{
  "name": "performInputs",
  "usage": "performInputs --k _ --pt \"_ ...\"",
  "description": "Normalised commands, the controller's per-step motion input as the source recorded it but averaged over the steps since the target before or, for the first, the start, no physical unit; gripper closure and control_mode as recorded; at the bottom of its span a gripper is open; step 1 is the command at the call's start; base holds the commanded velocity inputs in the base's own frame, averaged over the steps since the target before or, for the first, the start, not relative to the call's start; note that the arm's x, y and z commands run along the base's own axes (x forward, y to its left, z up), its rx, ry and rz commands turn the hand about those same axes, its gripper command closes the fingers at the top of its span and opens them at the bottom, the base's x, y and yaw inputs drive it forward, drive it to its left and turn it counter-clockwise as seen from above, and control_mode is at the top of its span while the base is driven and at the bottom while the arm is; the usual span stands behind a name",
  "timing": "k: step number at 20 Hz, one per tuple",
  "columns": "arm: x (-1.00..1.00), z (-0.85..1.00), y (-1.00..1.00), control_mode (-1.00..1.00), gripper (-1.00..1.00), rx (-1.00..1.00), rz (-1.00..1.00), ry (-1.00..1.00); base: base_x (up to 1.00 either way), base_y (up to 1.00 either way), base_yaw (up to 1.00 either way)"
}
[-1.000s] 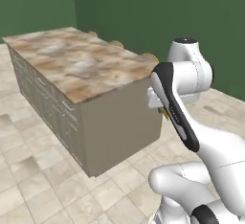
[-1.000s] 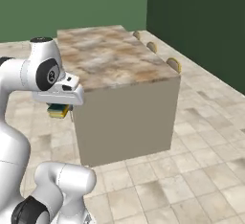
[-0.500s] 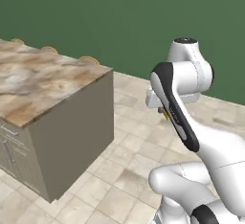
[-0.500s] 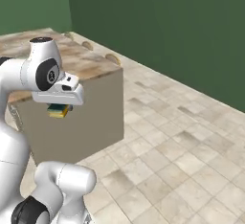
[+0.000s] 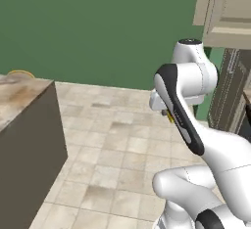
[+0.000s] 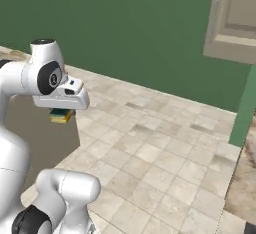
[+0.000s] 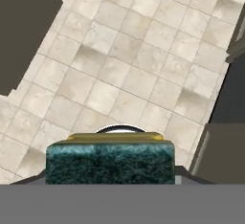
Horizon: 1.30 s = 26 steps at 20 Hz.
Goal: Pick up the sponge and sponge from the sink, and place them back in the cabinet, and close the cabinet doors.
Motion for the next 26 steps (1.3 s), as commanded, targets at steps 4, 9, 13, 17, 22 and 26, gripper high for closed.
performInputs --k 4,9,13,17,22,26 --pt "0.00 0.00 0.00 1.00 1.00 0.00 0.00 0.00 0.27 0.18 -0.59" --pt "0.00 0.00 0.00 1.00 1.00 0.00 0.00 0.00 0.32 0.27 -0.56" --pt "0.00 0.00 0.00 1.00 1.00 0.00 0.00 0.00 0.41 0.45 -0.40" --pt "0.00 0.00 0.00 1.00 1.00 0.00 0.00 0.00 0.49 0.52 -0.18" --pt "0.00 0.00 0.00 1.00 1.00 0.00 0.00 0.00 0.51 0.54 -0.05" --pt "0.00 0.00 0.00 1.00 1.00 0.00 0.00 0.00 0.52 0.55 -0.03"
